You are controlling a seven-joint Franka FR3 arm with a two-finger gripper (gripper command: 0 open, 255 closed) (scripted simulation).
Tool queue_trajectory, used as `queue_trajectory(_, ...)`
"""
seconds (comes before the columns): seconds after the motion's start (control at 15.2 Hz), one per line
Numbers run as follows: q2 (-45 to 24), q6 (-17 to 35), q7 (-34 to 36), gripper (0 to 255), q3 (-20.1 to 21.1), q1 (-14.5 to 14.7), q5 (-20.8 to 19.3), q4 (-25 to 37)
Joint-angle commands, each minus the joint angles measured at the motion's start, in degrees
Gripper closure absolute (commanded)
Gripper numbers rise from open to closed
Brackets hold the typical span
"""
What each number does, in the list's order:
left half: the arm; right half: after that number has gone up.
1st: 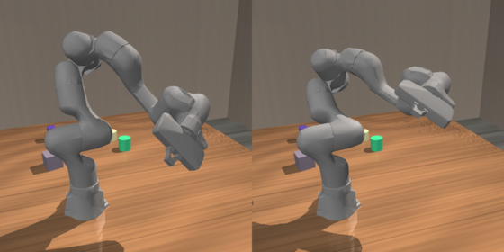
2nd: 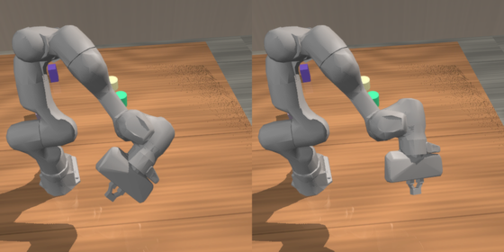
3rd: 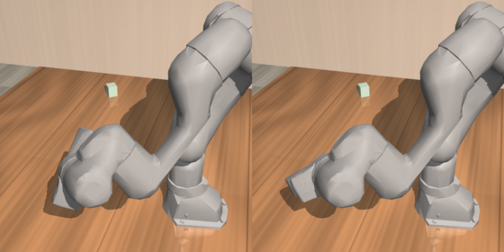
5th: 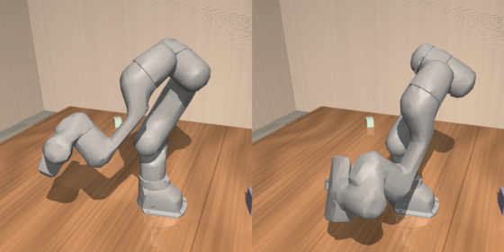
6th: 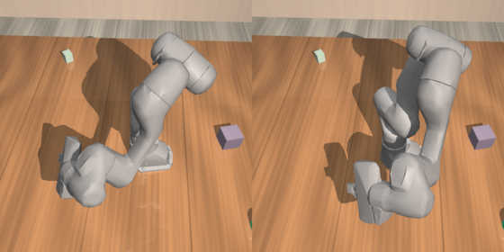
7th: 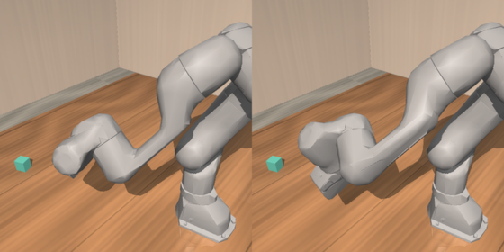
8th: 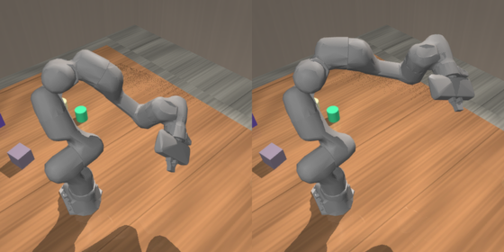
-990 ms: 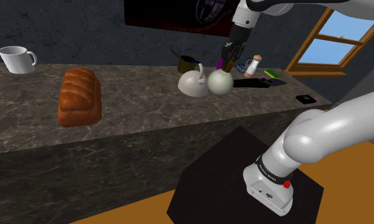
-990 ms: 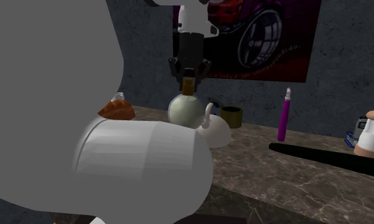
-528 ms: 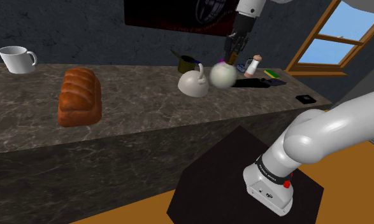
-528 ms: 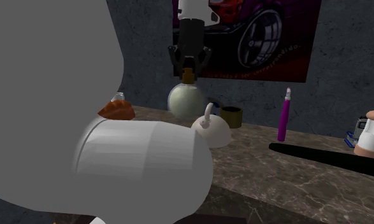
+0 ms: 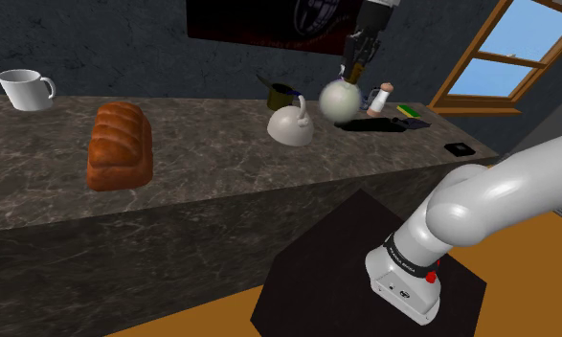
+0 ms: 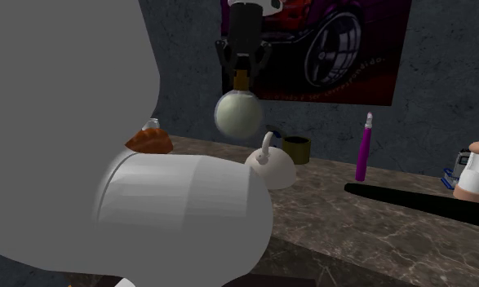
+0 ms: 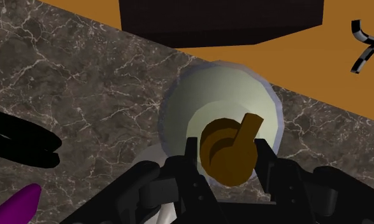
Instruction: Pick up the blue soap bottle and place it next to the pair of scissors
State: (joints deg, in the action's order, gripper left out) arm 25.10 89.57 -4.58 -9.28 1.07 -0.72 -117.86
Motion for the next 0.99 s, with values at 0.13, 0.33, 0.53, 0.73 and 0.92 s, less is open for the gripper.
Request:
queue_trajectory(0.13, -0.60, -3.23, 0.13, 255, 0.11, 0.11, 0.14, 3.84)
queue_trajectory(0.33, -0.67, -3.75, -2.69, 255, -1.91, -0.83, -0.85, 4.41)
queue_trajectory(0.53, -1.13, -4.07, -6.97, 255, -5.02, -2.20, -2.28, 5.23)
queue_trajectory(0.73, -2.18, -4.30, -11.36, 255, -8.20, -3.50, -3.54, 6.60)
queue_trajectory(0.92, -3.82, -4.46, -15.86, 255, -11.46, -4.72, -4.53, 8.54)
